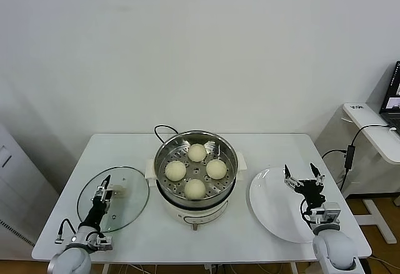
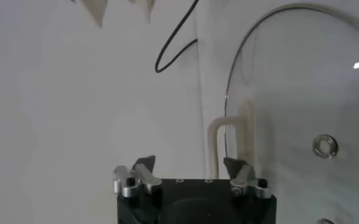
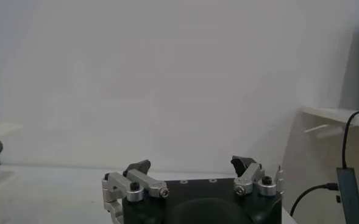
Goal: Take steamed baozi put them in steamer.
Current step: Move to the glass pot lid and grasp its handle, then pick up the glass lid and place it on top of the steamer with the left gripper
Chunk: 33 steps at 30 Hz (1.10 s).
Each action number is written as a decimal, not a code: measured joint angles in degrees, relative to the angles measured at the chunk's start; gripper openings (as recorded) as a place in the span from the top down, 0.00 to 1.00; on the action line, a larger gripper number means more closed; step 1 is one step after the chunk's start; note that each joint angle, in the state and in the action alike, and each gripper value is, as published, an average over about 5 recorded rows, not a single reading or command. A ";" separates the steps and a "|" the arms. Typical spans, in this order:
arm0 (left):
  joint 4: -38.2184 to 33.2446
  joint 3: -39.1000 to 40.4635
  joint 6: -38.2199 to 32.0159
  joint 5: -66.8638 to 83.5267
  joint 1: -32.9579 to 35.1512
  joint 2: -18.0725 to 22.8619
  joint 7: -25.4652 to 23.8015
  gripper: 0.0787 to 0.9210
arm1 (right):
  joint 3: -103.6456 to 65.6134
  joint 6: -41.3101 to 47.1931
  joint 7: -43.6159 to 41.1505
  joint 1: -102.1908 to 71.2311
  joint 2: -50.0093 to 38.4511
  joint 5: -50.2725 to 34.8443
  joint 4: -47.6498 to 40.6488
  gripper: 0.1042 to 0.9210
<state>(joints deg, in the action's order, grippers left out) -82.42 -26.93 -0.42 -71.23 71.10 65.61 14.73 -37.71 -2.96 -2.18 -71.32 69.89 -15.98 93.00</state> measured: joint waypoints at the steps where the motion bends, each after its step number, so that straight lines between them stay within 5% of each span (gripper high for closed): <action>1: -0.02 0.00 -0.04 0.01 0.04 0.04 -0.03 0.45 | -0.03 0.00 0.00 0.02 0.00 0.00 -0.01 0.12; 16: -4.49 -1.52 -1.01 1.88 1.79 -1.38 -0.63 0.94 | -0.85 0.49 -0.06 0.79 -0.56 -1.05 0.26 0.12; 33: -16.47 -4.04 5.37 15.88 1.38 -12.99 -7.69 0.97 | -1.02 0.96 -0.41 1.48 -0.86 -2.14 0.37 0.12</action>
<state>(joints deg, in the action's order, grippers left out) -98.89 -30.97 4.95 -55.35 72.48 52.62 7.04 -38.73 -2.00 -2.59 -69.84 69.03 -18.12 93.37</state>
